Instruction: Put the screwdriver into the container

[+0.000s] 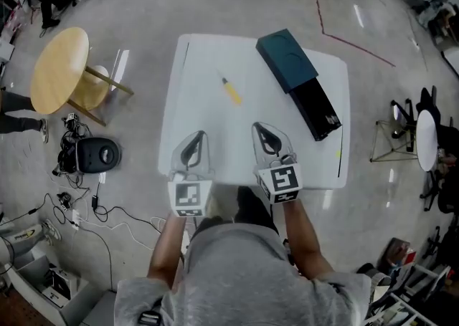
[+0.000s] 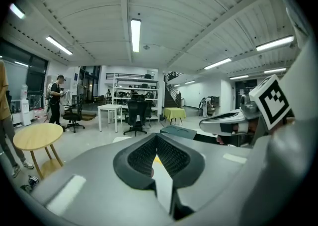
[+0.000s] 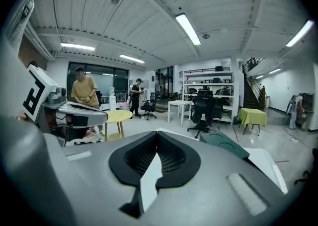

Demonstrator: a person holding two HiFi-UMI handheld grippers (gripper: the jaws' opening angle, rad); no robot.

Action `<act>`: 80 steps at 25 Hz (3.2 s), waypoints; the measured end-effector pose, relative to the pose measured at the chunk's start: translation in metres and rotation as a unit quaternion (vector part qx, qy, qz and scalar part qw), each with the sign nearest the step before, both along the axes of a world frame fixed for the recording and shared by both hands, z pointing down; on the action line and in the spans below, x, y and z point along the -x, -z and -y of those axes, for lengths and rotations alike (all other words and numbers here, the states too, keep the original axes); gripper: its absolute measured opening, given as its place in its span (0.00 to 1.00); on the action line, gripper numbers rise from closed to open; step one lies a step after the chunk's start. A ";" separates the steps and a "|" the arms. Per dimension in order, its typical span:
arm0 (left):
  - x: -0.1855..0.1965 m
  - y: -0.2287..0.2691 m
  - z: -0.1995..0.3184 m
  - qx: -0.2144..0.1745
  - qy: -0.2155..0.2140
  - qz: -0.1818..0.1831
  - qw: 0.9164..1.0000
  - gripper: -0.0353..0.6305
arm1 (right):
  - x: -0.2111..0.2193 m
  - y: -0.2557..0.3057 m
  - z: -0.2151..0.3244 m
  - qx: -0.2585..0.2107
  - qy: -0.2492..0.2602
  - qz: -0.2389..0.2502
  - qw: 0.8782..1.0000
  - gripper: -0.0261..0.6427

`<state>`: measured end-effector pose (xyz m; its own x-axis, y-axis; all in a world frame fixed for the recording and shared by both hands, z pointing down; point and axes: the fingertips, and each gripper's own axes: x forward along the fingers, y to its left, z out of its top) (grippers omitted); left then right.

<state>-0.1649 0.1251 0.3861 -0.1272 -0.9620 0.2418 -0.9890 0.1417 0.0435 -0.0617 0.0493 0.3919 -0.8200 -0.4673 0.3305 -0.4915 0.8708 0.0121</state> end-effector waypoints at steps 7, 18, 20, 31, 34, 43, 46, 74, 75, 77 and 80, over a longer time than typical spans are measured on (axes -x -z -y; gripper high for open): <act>0.016 -0.039 0.047 0.031 0.020 -0.022 0.999 0.07 | 0.038 -0.047 0.048 0.044 0.041 -0.031 0.998 0.04; 0.037 -0.107 0.084 0.079 0.048 -0.041 0.995 0.07 | 0.070 -0.123 0.100 0.094 0.067 -0.069 0.991 0.05; 0.040 -0.117 0.086 0.085 0.057 -0.048 0.994 0.07 | 0.075 -0.135 0.106 0.098 0.072 -0.077 0.990 0.05; 0.048 -0.153 0.099 0.107 0.079 -0.066 0.989 0.07 | 0.096 -0.193 0.115 0.138 0.098 -0.125 0.978 0.19; 0.046 -0.159 0.099 0.112 0.079 -0.066 0.988 0.07 | 0.098 -0.211 0.114 0.153 0.100 -0.149 0.972 0.28; 0.042 -0.170 0.098 0.122 0.083 -0.071 0.987 0.07 | 0.103 -0.232 0.114 0.165 0.106 -0.206 0.959 0.27; 0.041 -0.170 0.098 0.123 0.084 -0.071 0.986 0.07 | 0.103 -0.235 0.114 0.158 0.111 -0.224 0.955 0.24; 0.042 -0.155 0.091 0.124 0.090 -0.053 0.987 0.07 | 0.102 -0.233 0.114 0.175 0.117 -0.219 0.953 0.16; 0.042 -0.153 0.091 0.124 0.090 -0.051 0.987 0.07 | 0.103 -0.231 0.114 0.175 0.116 -0.216 0.954 0.16; 0.043 -0.150 0.091 0.123 0.088 -0.047 0.987 0.07 | 0.104 -0.225 0.114 0.174 0.114 -0.208 0.956 0.16; 0.042 -0.141 0.093 0.117 0.085 -0.039 0.989 0.07 | 0.103 -0.215 0.114 0.172 0.111 -0.197 0.959 0.16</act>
<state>-0.2065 0.0321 0.5267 -0.2540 -0.8447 0.4711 -0.9449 0.3208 0.0658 -0.1649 -0.0645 0.6066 -0.6659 -0.1038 0.7388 -0.3108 0.9388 -0.1483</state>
